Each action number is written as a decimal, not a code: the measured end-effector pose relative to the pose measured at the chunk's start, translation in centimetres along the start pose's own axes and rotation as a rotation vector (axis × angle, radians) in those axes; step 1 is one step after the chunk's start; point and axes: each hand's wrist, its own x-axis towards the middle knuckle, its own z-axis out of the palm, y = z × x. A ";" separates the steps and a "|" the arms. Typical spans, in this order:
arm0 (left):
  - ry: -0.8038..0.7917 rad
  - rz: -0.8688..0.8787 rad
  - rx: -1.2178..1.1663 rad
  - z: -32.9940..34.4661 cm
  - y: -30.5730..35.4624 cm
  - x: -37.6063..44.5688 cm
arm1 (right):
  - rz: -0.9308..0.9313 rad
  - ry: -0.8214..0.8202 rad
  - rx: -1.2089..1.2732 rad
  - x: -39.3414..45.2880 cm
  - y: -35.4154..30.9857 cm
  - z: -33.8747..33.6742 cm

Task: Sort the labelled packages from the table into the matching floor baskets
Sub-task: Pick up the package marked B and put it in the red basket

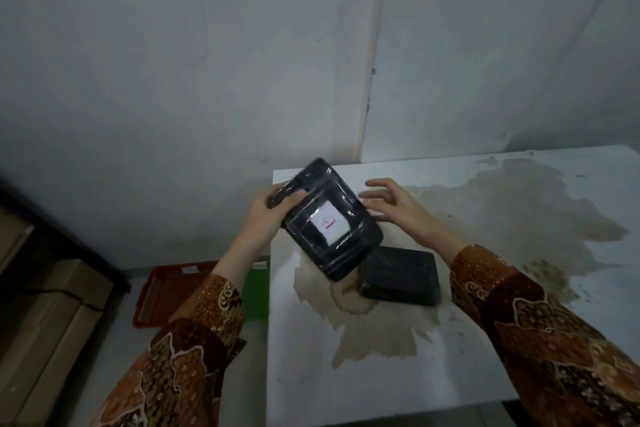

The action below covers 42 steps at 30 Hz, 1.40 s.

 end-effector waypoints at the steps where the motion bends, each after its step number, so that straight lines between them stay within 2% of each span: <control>1: -0.065 0.021 0.087 -0.1 0.6 0.0 | -0.001 -0.057 -0.047 -0.2 -0.5 0.1; 4: -0.245 0.069 0.271 0.4 2.3 0.0 | -0.006 -0.163 -0.122 -0.5 -1.8 1.4; 7: -0.204 0.085 0.273 0.8 2.6 -0.5 | -0.029 -0.107 -0.089 -1.0 -1.9 2.5; 10: -0.112 0.028 0.128 0.6 1.3 -1.4 | -0.017 -0.001 0.016 -1.9 -1.3 2.8; 15: -0.098 -0.044 -0.050 0.5 -1.7 -3.5 | 0.041 0.173 0.376 -2.9 -0.3 4.0; 20: 0.159 -0.058 -0.490 -0.2 -3.8 -5.5 | 0.105 0.224 0.612 -3.3 0.7 7.0; 22: 0.227 -0.059 -0.589 -1.0 -4.4 -6.5 | 0.110 0.224 0.674 -3.1 1.2 9.1; 26: 0.317 -0.034 -0.603 -4.4 -5.5 -8.1 | 0.128 0.142 0.610 -2.0 2.0 14.0; 34: 0.483 -0.185 -0.396 -18.6 -9.3 -7.5 | 0.151 -0.052 0.327 3.7 1.7 24.5; 38: 0.517 -0.311 -0.344 -27.1 -13.9 -5.7 | 0.199 -0.046 0.166 6.3 2.1 33.7; 42: 0.535 -0.386 -0.264 -34.1 -17.7 -3.9 | 0.291 -0.003 0.143 8.5 4.3 42.9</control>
